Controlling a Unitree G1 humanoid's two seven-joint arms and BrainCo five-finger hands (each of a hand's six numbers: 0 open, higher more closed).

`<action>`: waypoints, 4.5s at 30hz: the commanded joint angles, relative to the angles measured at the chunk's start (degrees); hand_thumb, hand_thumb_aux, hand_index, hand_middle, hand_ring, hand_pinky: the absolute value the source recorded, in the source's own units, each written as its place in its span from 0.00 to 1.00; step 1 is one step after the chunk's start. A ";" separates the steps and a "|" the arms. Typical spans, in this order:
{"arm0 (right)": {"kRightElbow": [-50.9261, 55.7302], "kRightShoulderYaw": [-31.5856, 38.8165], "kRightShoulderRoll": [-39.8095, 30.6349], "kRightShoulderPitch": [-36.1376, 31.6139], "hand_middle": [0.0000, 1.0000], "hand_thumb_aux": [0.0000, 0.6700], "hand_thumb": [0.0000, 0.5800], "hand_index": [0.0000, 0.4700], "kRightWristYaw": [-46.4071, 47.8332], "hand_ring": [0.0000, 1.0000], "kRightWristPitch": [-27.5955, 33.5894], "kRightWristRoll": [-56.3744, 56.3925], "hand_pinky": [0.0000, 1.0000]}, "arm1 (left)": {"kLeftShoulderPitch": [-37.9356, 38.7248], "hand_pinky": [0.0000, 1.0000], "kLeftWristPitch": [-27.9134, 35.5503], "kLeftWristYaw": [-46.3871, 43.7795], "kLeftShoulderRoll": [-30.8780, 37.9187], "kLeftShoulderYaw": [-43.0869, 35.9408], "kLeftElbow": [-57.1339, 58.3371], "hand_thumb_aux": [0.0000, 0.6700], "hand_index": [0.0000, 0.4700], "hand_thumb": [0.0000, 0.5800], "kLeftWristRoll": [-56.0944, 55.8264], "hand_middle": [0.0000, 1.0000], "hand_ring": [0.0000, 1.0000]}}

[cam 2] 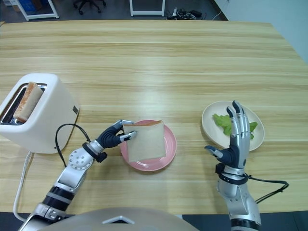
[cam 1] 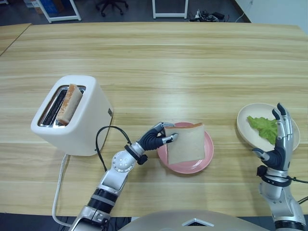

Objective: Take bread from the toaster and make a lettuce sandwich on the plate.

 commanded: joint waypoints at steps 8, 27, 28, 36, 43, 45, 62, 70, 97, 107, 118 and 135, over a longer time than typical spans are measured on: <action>19.33 -0.49 -15.21 -3.42 0.00 0.00 0.00 0.00 -6.47 0.00 21.19 -12.06 0.00 | -2.37 0.80 -9.68 9.69 6.76 -2.83 8.97 1.00 1.00 1.00 24.62 0.80 0.80; 45.43 16.98 -25.73 -24.04 0.00 0.00 0.00 0.00 16.31 0.00 24.53 -3.85 0.00 | 6.29 0.00 -9.32 19.67 12.17 0.84 -11.57 0.00 0.00 0.00 36.03 0.00 0.00; 45.26 17.23 -26.11 -23.55 0.00 0.00 0.00 0.00 16.16 0.00 24.61 -3.45 0.00 | 6.92 0.00 -9.08 19.70 12.43 1.59 -13.29 0.00 0.00 0.00 35.89 0.00 0.00; 38.50 17.26 -29.07 -17.54 0.00 0.29 0.50 0.29 16.07 0.00 27.70 -1.12 0.00 | 10.55 0.00 -7.55 20.71 13.07 6.07 -18.25 0.00 0.00 0.00 35.69 0.00 0.00; 39.83 19.86 -28.69 -18.96 0.00 0.91 0.99 0.91 17.12 0.00 28.40 -0.90 0.00 | 12.88 0.00 -8.02 20.96 12.74 7.23 -20.93 0.00 0.00 0.00 34.75 0.00 0.00; 40.98 20.86 -28.32 -20.09 0.00 0.99 1.00 0.99 17.06 0.00 28.06 -1.01 0.00 | 13.17 0.00 -8.12 20.96 12.65 7.37 -21.06 0.00 0.00 0.00 34.61 0.00 0.00; 11.74 12.88 -29.10 -7.66 0.00 1.00 1.00 1.00 2.70 0.00 30.19 -1.64 0.00 | 13.99 0.00 -7.65 22.91 11.46 9.58 -19.24 0.00 0.00 0.00 33.98 0.00 0.00; -5.89 8.19 -26.30 -1.35 0.00 1.00 1.00 1.00 3.98 0.00 30.82 -2.90 0.00 | 14.19 0.00 -7.76 24.13 10.68 10.18 -17.71 0.00 0.00 0.00 34.34 0.00 0.00; -17.95 27.87 -10.39 -3.23 0.00 1.00 1.00 1.00 26.28 0.00 3.16 -0.46 0.00 | 10.10 0.00 -8.69 25.80 9.48 8.21 -11.31 0.00 0.00 0.00 34.61 0.00 0.00; -4.53 29.59 -7.59 -8.85 0.00 1.00 1.00 1.00 24.36 0.00 5.19 -6.31 0.00 | 9.90 0.00 -8.83 25.36 9.77 7.67 -11.69 0.00 0.00 0.00 34.18 0.00 0.00; -1.92 30.12 -4.08 -14.77 0.00 1.00 1.00 1.00 22.60 0.00 9.55 -8.12 0.00 | 11.24 0.00 -9.03 25.40 9.38 7.45 -14.26 0.00 0.00 0.00 34.19 0.00 0.00; -1.16 31.95 -7.01 -14.40 0.00 0.00 0.00 0.00 22.19 0.00 12.05 -11.16 0.00 | 14.56 0.00 -4.48 33.77 7.89 23.06 -25.52 0.00 0.00 0.00 35.20 0.00 0.00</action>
